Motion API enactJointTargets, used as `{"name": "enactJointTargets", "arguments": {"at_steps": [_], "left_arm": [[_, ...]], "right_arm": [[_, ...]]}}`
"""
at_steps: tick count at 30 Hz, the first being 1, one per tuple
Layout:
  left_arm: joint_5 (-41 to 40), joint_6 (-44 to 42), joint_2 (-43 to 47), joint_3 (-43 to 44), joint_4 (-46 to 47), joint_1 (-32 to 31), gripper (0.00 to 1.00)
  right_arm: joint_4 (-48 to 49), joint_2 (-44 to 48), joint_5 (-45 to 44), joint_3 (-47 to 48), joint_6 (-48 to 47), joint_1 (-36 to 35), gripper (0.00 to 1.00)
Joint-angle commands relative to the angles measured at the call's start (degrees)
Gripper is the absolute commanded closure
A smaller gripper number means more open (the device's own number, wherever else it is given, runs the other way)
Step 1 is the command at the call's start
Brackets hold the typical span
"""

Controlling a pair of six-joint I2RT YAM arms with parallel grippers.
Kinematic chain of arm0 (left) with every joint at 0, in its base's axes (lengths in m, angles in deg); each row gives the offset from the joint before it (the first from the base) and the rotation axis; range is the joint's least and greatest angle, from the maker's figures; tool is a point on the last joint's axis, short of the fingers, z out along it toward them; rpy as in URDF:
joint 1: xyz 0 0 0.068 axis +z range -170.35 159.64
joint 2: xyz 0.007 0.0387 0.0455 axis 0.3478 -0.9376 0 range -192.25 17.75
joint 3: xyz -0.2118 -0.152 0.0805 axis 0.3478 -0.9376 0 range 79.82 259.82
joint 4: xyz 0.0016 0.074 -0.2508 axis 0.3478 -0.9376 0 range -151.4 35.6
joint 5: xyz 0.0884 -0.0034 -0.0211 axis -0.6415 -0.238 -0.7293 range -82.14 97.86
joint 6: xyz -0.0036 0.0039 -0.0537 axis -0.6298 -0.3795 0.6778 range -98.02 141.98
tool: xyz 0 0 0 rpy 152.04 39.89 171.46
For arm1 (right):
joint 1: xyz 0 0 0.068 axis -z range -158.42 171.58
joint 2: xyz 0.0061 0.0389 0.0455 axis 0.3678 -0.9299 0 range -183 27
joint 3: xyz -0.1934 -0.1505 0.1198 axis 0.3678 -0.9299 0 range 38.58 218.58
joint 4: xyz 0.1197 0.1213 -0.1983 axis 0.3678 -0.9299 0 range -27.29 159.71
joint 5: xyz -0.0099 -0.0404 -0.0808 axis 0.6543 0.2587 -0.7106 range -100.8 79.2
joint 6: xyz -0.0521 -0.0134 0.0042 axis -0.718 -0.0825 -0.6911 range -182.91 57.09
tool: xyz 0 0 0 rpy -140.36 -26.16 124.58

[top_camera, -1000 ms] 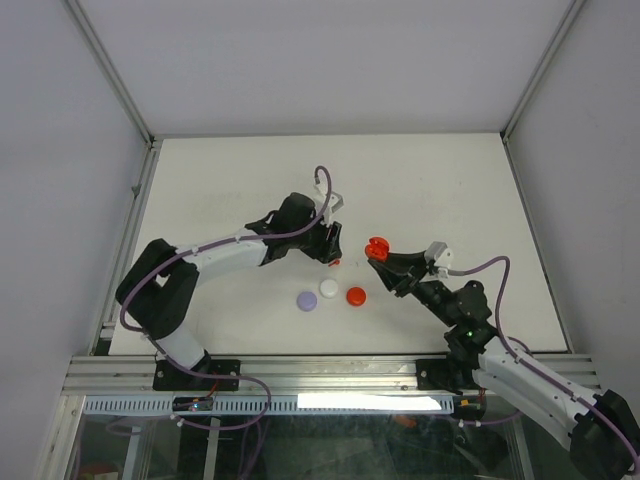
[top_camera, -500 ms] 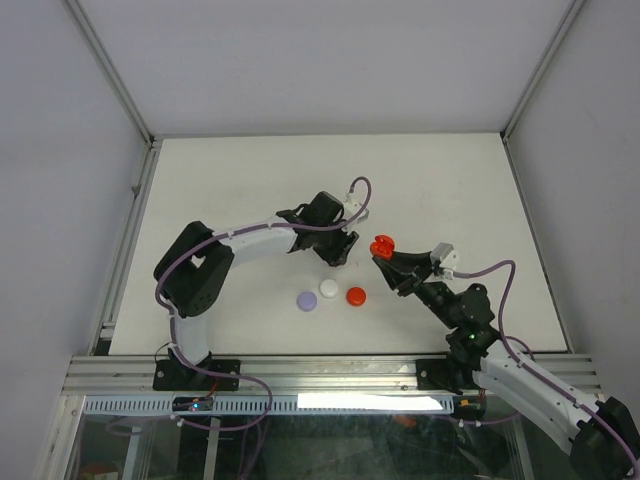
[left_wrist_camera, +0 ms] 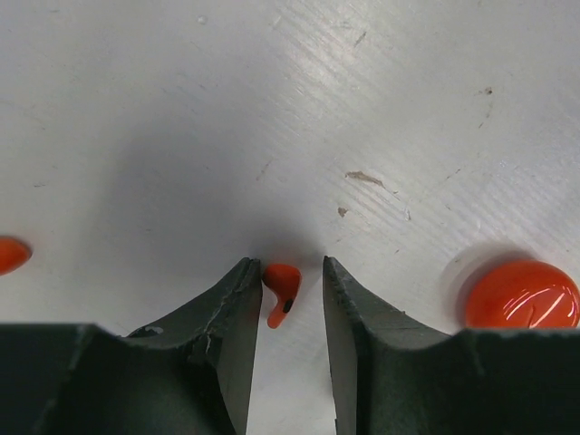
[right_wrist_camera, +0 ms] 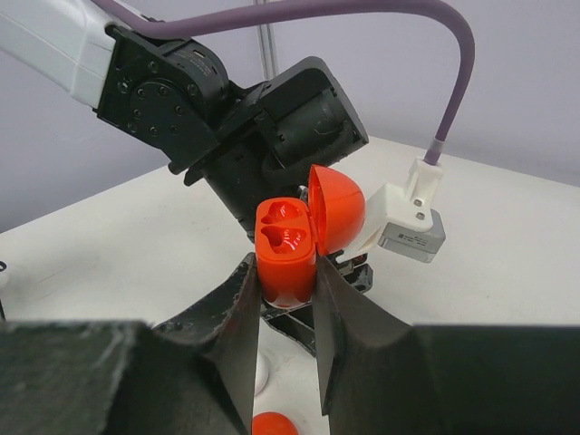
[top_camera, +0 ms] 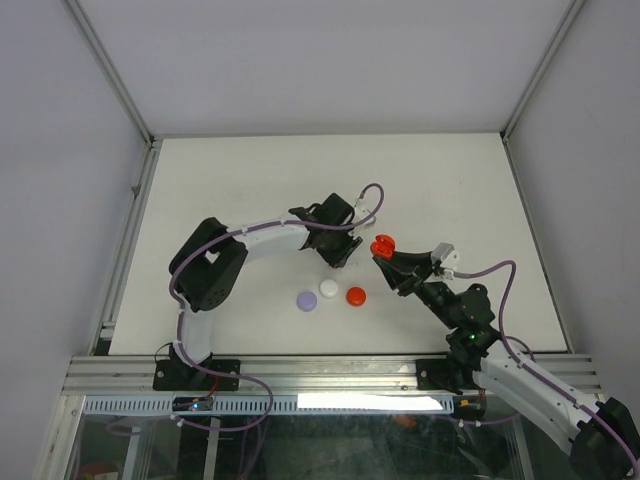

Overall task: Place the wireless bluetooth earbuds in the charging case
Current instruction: Pick up the earbud from the center of the board.

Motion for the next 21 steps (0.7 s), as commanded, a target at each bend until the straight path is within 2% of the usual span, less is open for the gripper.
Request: {"name": "enactJointTargets", "arguments": {"at_steps": [1,21], "left_arm": [[-1.84,-0.64,-1.34,2.88,-2.22,-0.78,0.67],[-7.96,0.09,-5.22,6.85,-11.55,-2.76,0.70]], "right_arm": [[2.18,0.57,-1.21,0.00,-0.16,0.13,1.00],[0.60,2.19,-0.77,0.37,-0.16,0.19,1.00]]}}
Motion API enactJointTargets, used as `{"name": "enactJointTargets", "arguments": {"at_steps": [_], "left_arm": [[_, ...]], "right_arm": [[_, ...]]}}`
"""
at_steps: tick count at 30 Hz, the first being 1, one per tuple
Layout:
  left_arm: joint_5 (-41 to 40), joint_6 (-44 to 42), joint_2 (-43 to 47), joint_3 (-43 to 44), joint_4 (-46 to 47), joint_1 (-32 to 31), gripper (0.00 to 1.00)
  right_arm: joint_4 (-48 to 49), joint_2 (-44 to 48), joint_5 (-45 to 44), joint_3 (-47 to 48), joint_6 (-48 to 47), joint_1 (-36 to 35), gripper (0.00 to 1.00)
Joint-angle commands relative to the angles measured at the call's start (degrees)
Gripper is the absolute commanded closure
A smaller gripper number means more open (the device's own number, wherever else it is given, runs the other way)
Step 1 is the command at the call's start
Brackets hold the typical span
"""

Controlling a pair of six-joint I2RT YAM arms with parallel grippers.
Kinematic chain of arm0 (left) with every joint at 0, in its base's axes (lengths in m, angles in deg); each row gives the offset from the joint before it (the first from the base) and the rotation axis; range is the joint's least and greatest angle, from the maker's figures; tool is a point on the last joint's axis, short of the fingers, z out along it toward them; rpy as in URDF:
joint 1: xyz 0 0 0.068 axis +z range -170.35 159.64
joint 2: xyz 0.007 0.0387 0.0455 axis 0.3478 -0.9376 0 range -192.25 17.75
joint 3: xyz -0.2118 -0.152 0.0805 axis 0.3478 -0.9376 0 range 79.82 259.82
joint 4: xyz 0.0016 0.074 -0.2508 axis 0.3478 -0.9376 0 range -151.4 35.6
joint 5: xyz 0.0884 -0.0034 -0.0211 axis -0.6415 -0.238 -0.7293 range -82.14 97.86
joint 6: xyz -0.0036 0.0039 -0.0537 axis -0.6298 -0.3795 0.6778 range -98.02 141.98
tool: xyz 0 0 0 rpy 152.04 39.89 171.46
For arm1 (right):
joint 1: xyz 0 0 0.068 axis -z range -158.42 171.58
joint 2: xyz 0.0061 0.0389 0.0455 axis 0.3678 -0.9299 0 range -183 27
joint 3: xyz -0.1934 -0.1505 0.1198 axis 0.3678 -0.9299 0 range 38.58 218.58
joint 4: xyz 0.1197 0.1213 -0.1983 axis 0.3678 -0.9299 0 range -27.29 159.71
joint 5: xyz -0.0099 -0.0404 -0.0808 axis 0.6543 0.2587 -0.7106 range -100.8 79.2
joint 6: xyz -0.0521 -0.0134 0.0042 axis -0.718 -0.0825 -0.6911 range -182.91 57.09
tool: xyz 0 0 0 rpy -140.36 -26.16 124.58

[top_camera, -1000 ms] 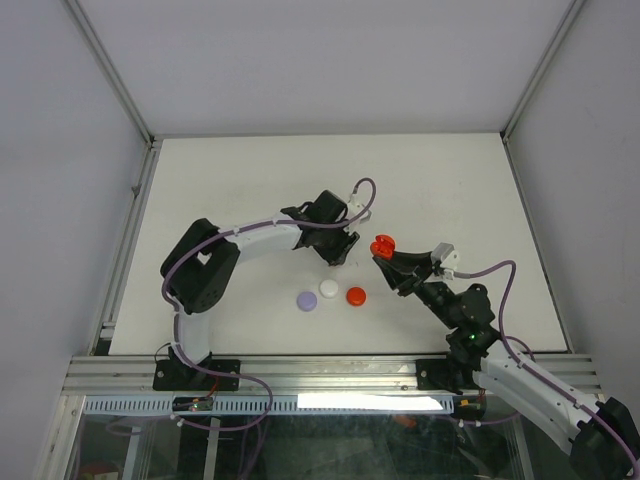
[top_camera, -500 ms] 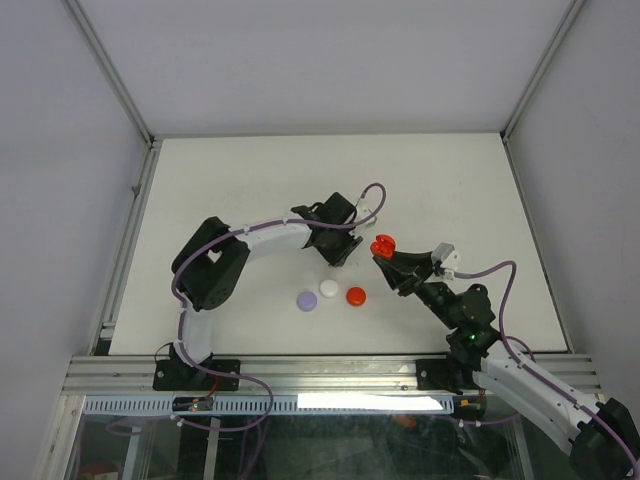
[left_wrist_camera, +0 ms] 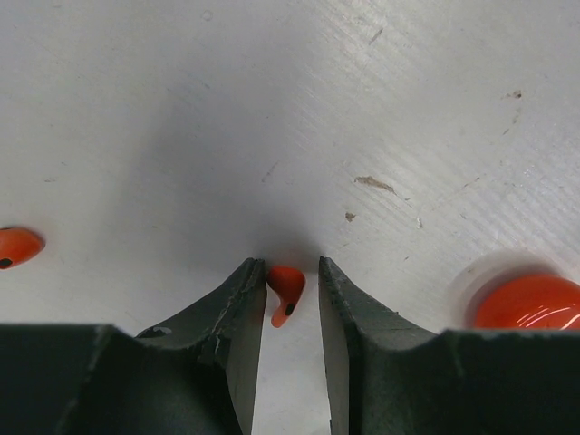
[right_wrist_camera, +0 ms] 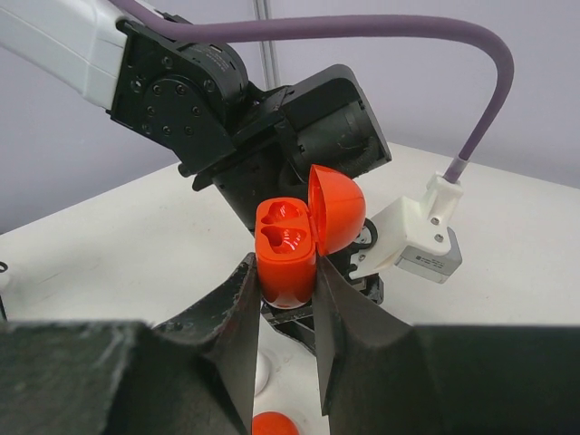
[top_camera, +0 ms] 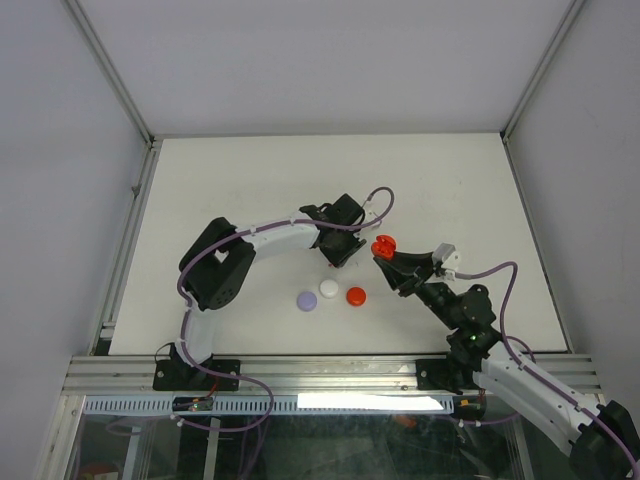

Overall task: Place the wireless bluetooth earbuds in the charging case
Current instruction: Pick up the earbud from the center of the board.

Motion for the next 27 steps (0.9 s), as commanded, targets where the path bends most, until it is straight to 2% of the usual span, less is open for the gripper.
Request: {"name": "enactJointTargets", "arguments": {"at_steps": [1,10,12,16,23,27], "left_arm": [[-1.93,0.17,-2.27,1.25,-5.18,-0.52,0.70],[-1.88,0.86,-2.43,1.44,-6.84,-0.62,0.77],[-1.91,1.04,-2.58,1.50,-6.84,-0.53,0.82],[-2.51,1.84,-2.12,1.30,-6.85,-0.52,0.86],[-8.53,6.31,0.75,-0.44,-5.30,-0.45,0.96],[-11.08,9.17,3.48,-2.39,-2.66,-0.05,0.97]], "right_arm": [[1.78,1.12,-0.79,0.36,-0.16,0.16,1.00],[1.80,0.89,-0.51,0.47,-0.05,0.18,1.00],[1.80,0.95,-0.37,0.54,-0.07,0.19,1.00],[1.80,0.57,0.04,0.66,-0.24,0.19,1.00],[3.69,-2.54,2.35,1.65,-0.51,0.14,1.00],[5.94,-4.11,2.48,1.67,-0.73,0.17,1.00]]}}
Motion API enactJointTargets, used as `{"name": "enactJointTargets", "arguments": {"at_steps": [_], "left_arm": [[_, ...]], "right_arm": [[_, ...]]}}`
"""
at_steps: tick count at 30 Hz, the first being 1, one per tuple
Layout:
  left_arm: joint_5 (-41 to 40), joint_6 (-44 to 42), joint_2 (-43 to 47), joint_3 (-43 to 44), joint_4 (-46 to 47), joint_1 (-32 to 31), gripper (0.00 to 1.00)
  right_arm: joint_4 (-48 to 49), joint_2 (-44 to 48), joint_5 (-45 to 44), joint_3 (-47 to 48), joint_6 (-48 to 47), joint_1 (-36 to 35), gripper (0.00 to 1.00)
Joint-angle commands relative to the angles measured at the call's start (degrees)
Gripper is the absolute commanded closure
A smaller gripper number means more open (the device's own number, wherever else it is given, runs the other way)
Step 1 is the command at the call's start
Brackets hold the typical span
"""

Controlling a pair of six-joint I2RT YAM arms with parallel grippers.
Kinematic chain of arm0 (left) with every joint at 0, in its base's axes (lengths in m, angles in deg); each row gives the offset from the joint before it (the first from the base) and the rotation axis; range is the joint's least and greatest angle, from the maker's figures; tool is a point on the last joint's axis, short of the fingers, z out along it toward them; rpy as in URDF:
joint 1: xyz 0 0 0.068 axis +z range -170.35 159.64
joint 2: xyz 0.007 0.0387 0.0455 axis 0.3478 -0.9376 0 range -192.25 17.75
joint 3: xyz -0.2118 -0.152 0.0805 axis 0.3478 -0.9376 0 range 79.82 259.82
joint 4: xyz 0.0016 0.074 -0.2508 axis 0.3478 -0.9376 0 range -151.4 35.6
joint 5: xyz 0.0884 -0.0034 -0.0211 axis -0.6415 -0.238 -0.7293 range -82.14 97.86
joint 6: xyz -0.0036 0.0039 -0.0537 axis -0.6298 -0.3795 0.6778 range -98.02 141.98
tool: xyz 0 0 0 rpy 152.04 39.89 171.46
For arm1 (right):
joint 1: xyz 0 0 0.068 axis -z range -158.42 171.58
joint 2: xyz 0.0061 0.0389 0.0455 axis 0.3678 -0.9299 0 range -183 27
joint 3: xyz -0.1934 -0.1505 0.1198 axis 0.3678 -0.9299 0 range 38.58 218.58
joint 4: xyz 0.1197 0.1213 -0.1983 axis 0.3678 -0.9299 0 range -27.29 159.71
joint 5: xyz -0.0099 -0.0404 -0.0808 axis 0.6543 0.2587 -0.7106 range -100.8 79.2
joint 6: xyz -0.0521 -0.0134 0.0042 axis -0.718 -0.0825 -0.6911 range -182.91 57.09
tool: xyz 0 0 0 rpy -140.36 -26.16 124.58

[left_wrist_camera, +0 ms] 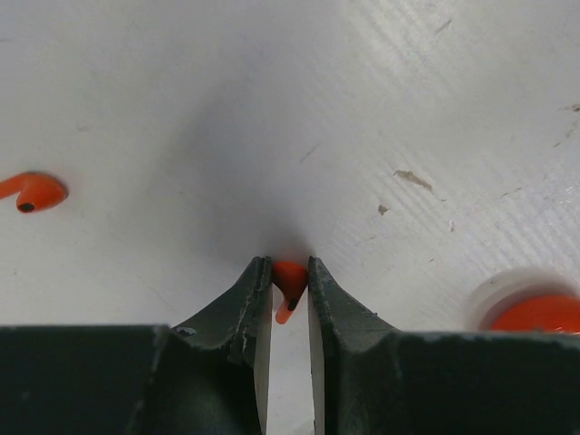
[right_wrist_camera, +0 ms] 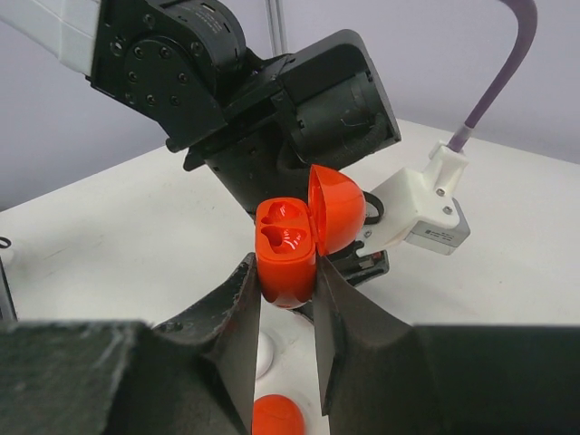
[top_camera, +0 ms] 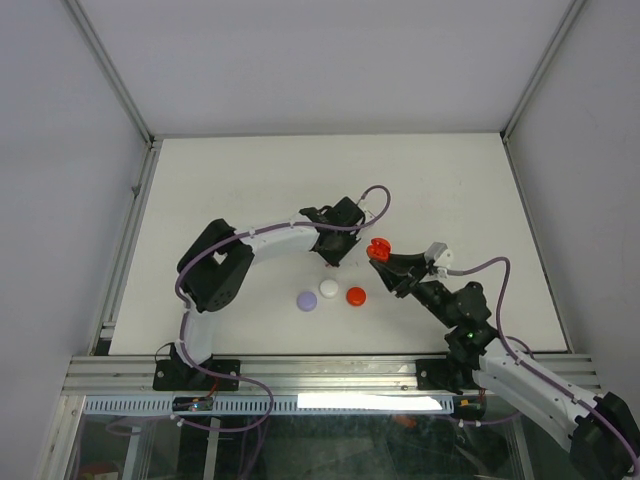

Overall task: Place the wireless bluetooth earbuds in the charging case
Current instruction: Pick up the earbud from the center of the board.

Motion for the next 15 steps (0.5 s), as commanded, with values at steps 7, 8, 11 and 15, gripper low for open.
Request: {"name": "enactJointTargets", "arguments": {"at_steps": [7,8,11,15], "left_arm": [[-11.66,11.29,9.67,-7.05,5.16,1.00,1.00],[-13.08,12.42,10.94,-7.86,6.24,0.92,1.00],[-16.54,15.70,15.08,-10.57,9.57,0.94,1.00],[-19.26,19.86,21.19,-13.73,13.62,0.98,1.00]], "right_arm": [[6.77,-3.25,1.33,2.35,-1.49,0.17,1.00],[6.84,-3.65,1.43,2.52,-1.65,0.18,1.00],[7.36,-4.43,1.88,2.89,-2.22,0.19,1.00],[10.09,-6.65,2.77,2.91,-2.80,0.19,1.00]]}}
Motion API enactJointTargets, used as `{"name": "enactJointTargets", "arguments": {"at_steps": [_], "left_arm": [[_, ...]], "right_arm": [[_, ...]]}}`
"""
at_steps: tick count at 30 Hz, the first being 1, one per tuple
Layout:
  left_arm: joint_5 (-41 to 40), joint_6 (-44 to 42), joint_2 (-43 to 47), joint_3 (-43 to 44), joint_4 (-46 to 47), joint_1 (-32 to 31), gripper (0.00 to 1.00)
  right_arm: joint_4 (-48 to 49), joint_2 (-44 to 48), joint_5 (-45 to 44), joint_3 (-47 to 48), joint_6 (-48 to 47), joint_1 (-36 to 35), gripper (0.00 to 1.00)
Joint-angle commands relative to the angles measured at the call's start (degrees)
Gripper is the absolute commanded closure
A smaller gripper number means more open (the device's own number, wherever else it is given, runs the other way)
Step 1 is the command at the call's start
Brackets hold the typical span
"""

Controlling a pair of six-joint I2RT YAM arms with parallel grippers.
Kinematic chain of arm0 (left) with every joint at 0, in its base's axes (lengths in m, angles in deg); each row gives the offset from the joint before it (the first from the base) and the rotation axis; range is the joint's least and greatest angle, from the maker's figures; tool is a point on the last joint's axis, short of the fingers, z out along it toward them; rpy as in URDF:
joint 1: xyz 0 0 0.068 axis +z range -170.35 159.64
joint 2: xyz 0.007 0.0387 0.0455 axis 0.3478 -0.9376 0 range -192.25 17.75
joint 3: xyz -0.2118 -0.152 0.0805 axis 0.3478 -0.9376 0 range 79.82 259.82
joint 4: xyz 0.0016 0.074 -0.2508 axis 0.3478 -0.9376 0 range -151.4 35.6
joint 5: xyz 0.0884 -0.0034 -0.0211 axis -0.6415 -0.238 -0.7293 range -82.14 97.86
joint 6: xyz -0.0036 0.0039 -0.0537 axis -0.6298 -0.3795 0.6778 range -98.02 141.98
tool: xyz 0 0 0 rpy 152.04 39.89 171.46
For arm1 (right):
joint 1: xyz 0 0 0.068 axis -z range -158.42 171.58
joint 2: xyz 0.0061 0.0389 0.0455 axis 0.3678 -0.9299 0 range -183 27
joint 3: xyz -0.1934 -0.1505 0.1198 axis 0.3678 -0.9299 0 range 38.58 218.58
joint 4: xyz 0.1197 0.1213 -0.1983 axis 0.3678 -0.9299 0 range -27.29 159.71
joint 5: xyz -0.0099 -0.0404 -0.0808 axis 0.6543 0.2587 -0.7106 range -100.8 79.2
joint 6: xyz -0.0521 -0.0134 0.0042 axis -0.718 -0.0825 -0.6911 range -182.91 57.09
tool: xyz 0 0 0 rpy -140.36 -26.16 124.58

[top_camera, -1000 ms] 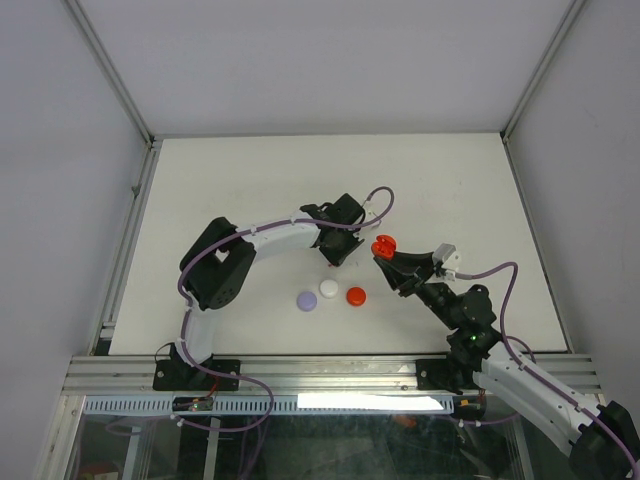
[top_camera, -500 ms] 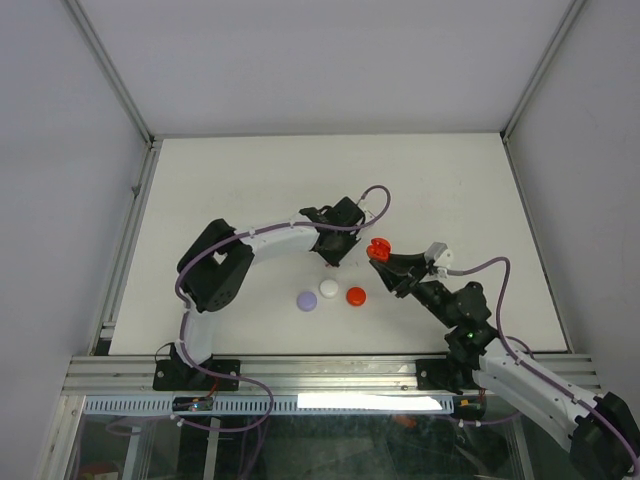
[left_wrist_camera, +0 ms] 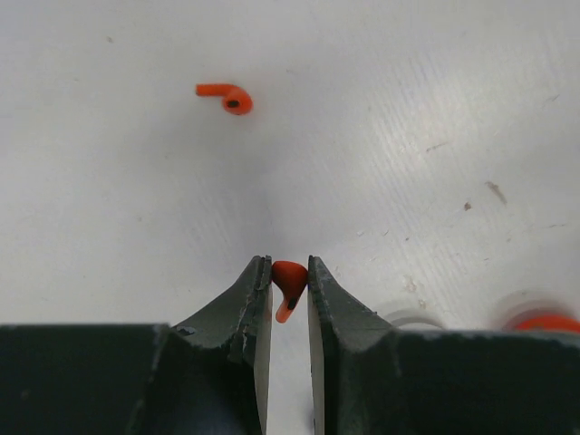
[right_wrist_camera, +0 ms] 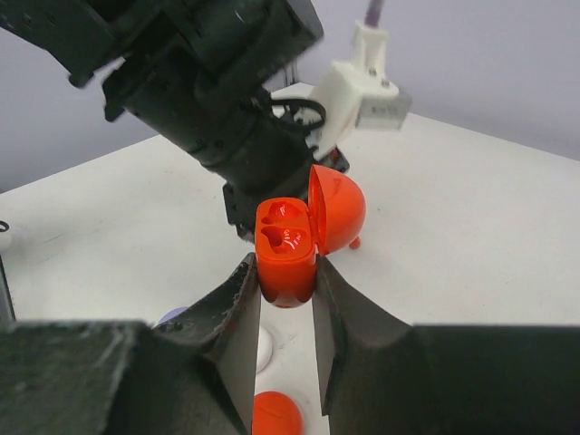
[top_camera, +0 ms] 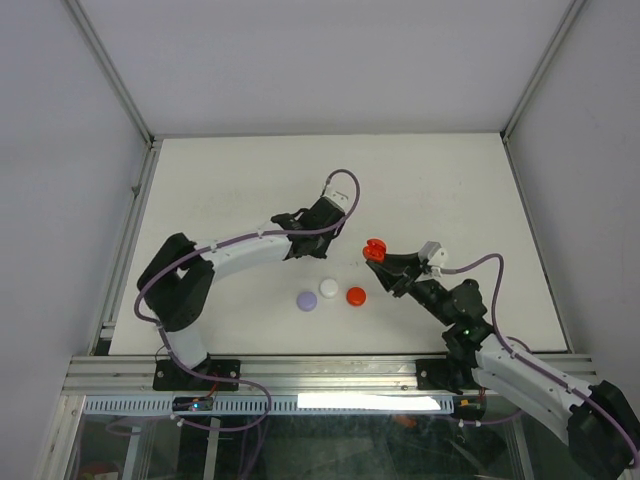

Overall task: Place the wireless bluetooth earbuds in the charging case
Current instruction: Pick up the earbud from the center of the board, then place the earbud in the charging case.

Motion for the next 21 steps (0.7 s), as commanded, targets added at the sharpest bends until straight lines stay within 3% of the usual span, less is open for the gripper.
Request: {"name": "enactJointTargets", "arguments": {"at_steps": [1,9,21], "left_arm": [[-5.79,7.45,10.32,-2.39,8.91,0.48,1.00],[-6.71,13.43,23.59,-8.59,17.42,0.21,0.99],[-9.94,19.36,33.37,-15.41,29.87,-5.94,0.99]], "right_arm": [[8.14,-2.40,1.58,2.82,-1.90,0.12,1.00],[15.71,-10.52,2.78,4.02,-3.60,0.15,1.00],[27.96,-21.77,2.41,5.99,-4.45,0.15,1.00]]}}
